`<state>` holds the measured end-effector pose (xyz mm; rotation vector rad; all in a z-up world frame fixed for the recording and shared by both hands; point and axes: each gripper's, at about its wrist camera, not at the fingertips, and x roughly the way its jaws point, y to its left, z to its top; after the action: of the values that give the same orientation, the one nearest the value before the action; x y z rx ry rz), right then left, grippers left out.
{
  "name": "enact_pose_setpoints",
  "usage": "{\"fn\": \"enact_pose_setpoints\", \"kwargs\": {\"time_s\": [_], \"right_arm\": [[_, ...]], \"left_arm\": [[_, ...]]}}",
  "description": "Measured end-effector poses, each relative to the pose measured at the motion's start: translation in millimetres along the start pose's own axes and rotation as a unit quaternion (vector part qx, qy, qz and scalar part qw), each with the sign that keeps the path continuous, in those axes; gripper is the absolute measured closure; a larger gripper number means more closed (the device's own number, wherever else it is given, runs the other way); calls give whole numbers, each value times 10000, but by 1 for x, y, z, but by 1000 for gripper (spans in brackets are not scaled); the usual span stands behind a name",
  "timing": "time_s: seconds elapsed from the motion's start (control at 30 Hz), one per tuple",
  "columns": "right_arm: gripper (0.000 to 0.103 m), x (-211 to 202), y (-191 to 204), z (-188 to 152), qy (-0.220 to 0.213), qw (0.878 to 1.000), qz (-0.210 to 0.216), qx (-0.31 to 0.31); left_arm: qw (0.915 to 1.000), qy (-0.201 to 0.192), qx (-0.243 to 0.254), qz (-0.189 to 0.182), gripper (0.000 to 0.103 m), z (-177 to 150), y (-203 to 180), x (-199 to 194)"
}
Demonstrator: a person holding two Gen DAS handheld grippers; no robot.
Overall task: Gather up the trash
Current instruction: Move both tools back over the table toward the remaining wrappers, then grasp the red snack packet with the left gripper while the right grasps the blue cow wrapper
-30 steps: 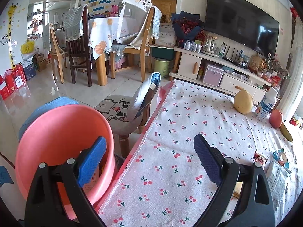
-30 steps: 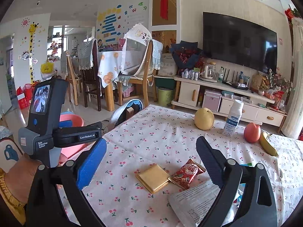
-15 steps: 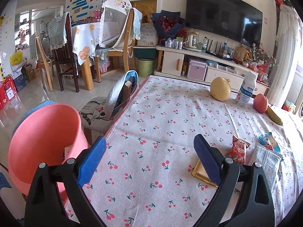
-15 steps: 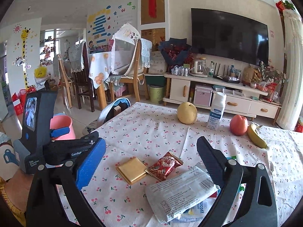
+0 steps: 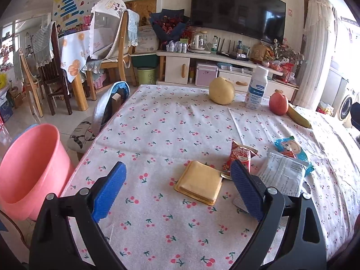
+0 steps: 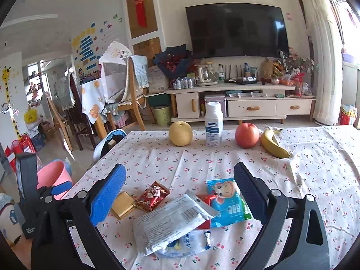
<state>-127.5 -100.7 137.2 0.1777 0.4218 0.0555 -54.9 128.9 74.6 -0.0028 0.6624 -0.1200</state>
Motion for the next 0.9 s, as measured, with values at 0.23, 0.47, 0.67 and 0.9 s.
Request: {"fn": "enact_pose_setpoints", "kwargs": {"time_s": [0.23,0.47,0.67,0.9], "right_arm": [[7,0,-70,10,121,9967,-603,528],[7,11,-124,-1,497,9893,-733,1164],[7,40,-130,-14,1026,9860,-590,1173],[7,74,-108,-23,1536,9848,-483,654]], "left_arm": [[9972,122,175,-714,9,-8,-33,-4],[9845,297,465,-1665,9,-13,-66,2],[9786,520,942,-1754,9,-11,-85,23],[9849,804,653,-1386,9,2,-76,64]]}}
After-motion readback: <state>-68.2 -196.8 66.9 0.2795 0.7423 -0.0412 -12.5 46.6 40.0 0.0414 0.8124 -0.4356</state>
